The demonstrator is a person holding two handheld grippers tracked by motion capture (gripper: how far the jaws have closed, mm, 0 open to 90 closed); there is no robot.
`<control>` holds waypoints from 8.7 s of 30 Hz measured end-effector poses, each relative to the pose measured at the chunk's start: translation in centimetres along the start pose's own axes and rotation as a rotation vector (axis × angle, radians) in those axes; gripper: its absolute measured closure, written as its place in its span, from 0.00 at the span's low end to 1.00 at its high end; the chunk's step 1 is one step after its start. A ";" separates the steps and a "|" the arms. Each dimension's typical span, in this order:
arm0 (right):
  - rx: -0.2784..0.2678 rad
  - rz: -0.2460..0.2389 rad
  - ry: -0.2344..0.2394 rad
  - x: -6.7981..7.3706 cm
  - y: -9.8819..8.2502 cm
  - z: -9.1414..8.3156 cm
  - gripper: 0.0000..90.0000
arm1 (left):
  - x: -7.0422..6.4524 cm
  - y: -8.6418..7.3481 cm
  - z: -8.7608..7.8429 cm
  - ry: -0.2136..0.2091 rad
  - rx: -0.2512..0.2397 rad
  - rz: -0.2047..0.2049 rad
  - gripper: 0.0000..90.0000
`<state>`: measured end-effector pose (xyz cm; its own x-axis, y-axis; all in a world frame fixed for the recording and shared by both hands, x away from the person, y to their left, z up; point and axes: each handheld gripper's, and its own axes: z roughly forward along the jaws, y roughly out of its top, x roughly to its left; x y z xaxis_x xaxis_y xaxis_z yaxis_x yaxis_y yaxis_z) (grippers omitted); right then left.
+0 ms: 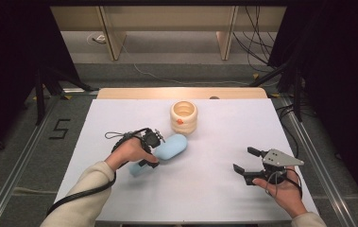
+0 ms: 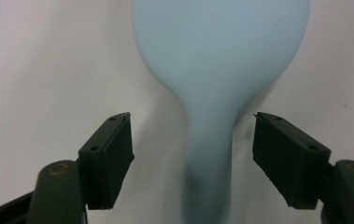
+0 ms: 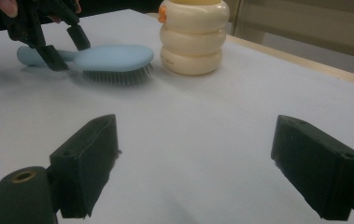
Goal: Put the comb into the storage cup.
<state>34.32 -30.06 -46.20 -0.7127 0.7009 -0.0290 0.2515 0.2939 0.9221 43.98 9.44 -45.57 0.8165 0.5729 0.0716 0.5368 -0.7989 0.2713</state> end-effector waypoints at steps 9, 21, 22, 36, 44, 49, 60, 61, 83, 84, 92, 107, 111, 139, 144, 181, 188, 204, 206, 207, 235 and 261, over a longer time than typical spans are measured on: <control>0.003 -0.003 0.000 0.0 0.0 0.0 0.18 | 0.1 0.3 0.3 -0.013 0.019 -0.023 0.43; 0.004 -0.006 -0.001 0.0 0.0 0.0 0.18 | 0.2 0.6 0.5 -0.034 0.067 -0.046 0.56; 0.004 -0.005 -0.001 0.0 0.0 0.0 0.18 | 0.3 0.7 0.5 -0.038 0.078 -0.044 0.57; 0.005 -0.006 0.001 0.0 0.0 0.0 0.18 | 0.5 0.9 0.7 -0.055 0.093 -0.068 0.64; 0.005 -0.003 0.002 0.0 0.0 0.0 0.18 | 0.5 1.2 0.8 -0.059 0.102 -0.059 0.66; 0.007 -0.003 0.003 0.0 -0.1 0.1 0.18 | 0.4 1.3 0.8 -0.062 0.106 -0.055 0.69; 0.008 0.000 0.003 0.0 -0.1 0.1 0.18 | 0.1 1.3 0.8 -0.061 0.100 -0.050 0.75; 0.008 0.000 0.003 0.0 -0.1 0.1 0.18 | 0.1 1.3 0.8 -0.062 0.099 -0.049 0.76; 0.005 0.000 0.000 0.0 0.0 0.0 0.18 | -0.9 0.8 0.6 0.005 0.066 -0.015 0.77; 0.006 -0.001 0.000 0.0 0.0 0.0 0.18 | -1.0 0.8 0.6 0.006 0.060 -0.018 0.77; 0.006 0.000 0.000 0.0 -0.1 0.0 0.18 | -1.2 0.4 0.6 0.018 0.026 -0.002 0.78; 0.005 -0.001 -0.001 0.0 0.0 0.0 0.18 | -1.4 -0.2 0.3 0.042 -0.008 0.013 0.78; 0.005 0.000 -0.001 0.0 -0.1 0.0 0.18 | -1.4 -0.4 0.1 0.048 -0.033 0.000 0.78; 0.001 -0.011 0.005 0.1 0.0 0.0 0.18 | -2.8 -2.4 -1.7 0.078 -0.231 -0.083 0.78; 0.002 -0.011 0.005 0.2 0.0 -0.1 0.18 | -2.8 -2.4 -2.0 0.083 -0.249 -0.095 0.78; -0.009 0.000 0.001 0.4 0.1 0.0 0.16 | -3.6 -1.9 -3.2 0.127 -0.405 -0.120 0.78; -0.011 -0.006 0.000 0.5 0.2 0.0 0.13 | -3.7 -1.8 -3.4 0.125 -0.438 -0.127 0.78; -0.051 0.033 0.016 1.0 0.7 0.5 0.12 | -4.1 -1.4 -3.6 0.118 -0.475 -0.136 0.78; -0.053 0.041 0.017 1.0 0.7 0.5 0.12 | -4.1 -1.4 -3.5 0.112 -0.480 -0.137 0.78; -0.058 0.047 0.018 1.0 0.8 0.5 0.12 | -4.1 -1.4 -3.5 0.112 -0.479 -0.135 0.78; -0.094 0.140 0.039 1.0 1.3 1.4 0.15 | -4.5 -0.9 -3.4 0.118 -0.509 -0.134 0.78; -0.136 0.167 0.083 2.0 3.8 3.9 0.14 | -6.0 0.4 -3.0 0.097 -0.526 -0.098 0.78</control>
<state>36.42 -25.04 -44.25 -0.7214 0.6750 0.1548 0.2841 0.0845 0.9551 38.65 6.25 -43.06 0.7312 0.6743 0.1032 0.4105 -0.5558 0.7229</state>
